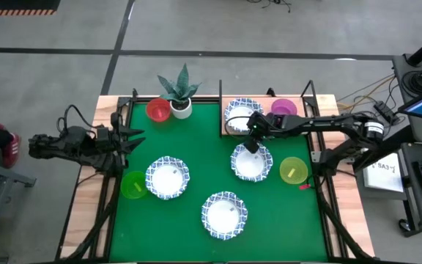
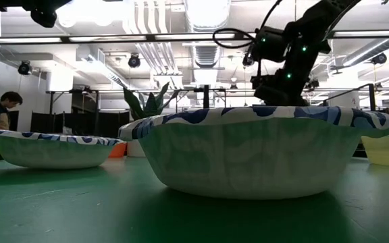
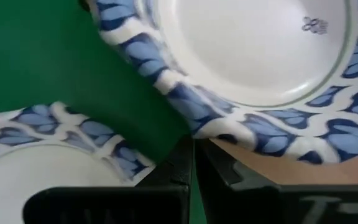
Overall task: Place and stack bowls onto a shelf
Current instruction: Stack the orange bowl on top of the purple bowl on the shelf
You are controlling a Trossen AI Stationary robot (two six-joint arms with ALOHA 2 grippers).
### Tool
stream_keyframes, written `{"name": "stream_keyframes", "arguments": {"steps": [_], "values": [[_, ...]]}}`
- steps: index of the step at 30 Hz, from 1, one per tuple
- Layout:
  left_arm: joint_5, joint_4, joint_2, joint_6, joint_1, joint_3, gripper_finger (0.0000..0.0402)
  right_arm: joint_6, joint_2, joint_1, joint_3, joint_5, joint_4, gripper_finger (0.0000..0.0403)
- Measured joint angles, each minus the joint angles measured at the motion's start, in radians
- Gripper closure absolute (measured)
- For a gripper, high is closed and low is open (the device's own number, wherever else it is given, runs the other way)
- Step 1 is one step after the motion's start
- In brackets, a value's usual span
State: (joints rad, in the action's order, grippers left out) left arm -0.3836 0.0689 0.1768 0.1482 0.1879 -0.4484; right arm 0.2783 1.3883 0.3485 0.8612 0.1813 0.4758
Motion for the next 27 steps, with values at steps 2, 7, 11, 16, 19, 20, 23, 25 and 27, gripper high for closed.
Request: {"name": "stream_keyframes", "arguments": {"steps": [2, 7, 11, 16, 19, 20, 23, 25, 27], "values": [[0.000, 0.000, 0.000, 0.000, 0.000, 0.000, 0.0306, 0.014, -0.017, -0.017, 0.000, -0.013, 0.012, 0.0394], [0.000, 0.000, 0.000, -0.015, 0.000, 0.000, 0.0306, 0.023, -0.105, -0.106, 0.000, -0.031, 0.021, 0.0394], [0.062, -0.040, 0.022, -0.053, 0.000, 0.000, 0.0306, 0.029, -0.174, -0.204, 0.000, -0.009, -0.013, 0.0394], [0.228, -0.231, 0.129, -0.087, 0.000, 0.003, 0.0306, -0.017, -0.207, -0.337, 0.000, 0.060, -0.123, 0.0394], [0.376, -0.452, 0.239, -0.080, 0.000, 0.025, 0.0306, -0.065, -0.207, -0.388, 0.000, 0.082, -0.183, 0.0394], [0.414, -0.554, 0.280, -0.078, 0.001, 0.028, 0.0306, -0.075, -0.207, -0.397, 0.000, 0.084, -0.198, 0.0394], [0.482, -0.835, 0.397, -0.081, 0.001, 0.016, 0.0306, -0.095, -0.207, -0.416, -0.001, 0.092, -0.220, 0.0394], [0.524, -0.955, 0.461, -0.102, 0.001, -0.013, 0.0306, -0.110, -0.207, -0.425, -0.001, 0.093, -0.228, 0.0394], [0.550, -1.012, 0.523, -0.122, 0.001, -0.051, 0.0306, -0.114, -0.207, -0.431, -0.001, 0.097, -0.228, 0.0394]]}}
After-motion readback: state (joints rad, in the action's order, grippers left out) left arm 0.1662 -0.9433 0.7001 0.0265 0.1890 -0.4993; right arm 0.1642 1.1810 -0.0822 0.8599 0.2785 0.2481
